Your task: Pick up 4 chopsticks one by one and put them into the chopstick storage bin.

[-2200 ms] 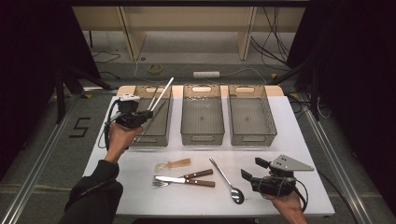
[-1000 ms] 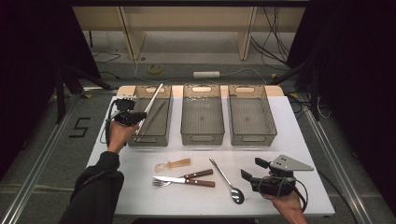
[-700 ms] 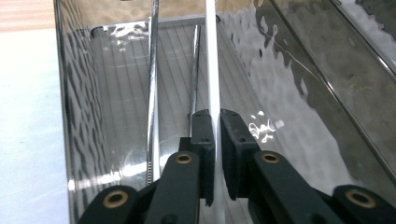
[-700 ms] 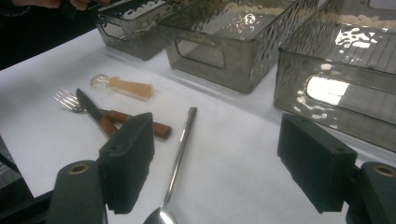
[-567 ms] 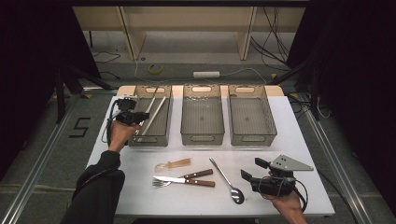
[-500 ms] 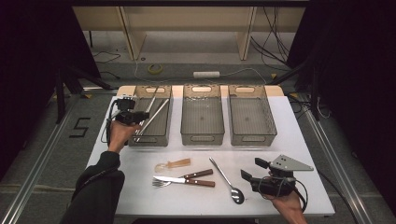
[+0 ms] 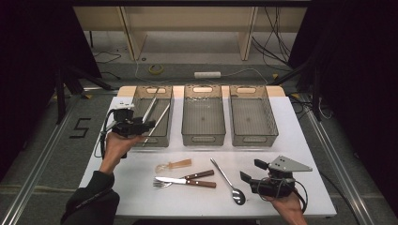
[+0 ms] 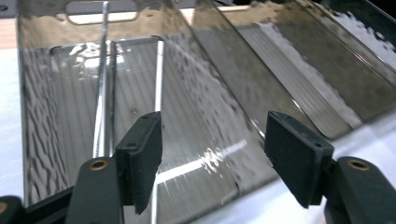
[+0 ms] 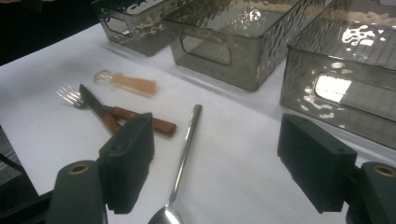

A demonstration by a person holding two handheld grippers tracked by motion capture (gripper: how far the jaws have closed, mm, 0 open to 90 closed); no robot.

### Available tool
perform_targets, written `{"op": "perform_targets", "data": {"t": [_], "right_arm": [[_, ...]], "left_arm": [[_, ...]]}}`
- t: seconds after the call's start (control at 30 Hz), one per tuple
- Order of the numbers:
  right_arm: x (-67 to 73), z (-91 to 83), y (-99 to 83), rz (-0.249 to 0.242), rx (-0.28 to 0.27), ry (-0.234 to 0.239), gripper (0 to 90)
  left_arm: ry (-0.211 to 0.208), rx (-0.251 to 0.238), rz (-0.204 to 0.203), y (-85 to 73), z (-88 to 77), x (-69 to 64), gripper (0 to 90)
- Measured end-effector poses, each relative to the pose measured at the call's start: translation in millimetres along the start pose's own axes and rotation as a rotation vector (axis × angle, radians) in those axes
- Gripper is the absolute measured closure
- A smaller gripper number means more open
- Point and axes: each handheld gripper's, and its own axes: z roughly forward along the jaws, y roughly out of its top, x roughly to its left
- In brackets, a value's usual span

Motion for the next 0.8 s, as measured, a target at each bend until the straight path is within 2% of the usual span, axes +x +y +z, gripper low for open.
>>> {"op": "perform_targets", "data": {"t": [0.27,0.43,0.8], "right_arm": [[4.0,5.2,0.8,-0.002,0.036,0.008,28.5],[8.3,10.2,1.5,-0.007,0.067,0.012,28.9],[13.5,13.1,1.8,-0.011,0.08,0.033,28.8]], "left_arm": [[-0.041,-0.009,0.031,-11.7,-10.4,-17.7,32.3],[-0.071,-0.007,0.066,-21.6,-13.2,-29.0,31.4],[-0.139,0.032,0.137,-38.8,-12.5,-48.3,27.5]]}}
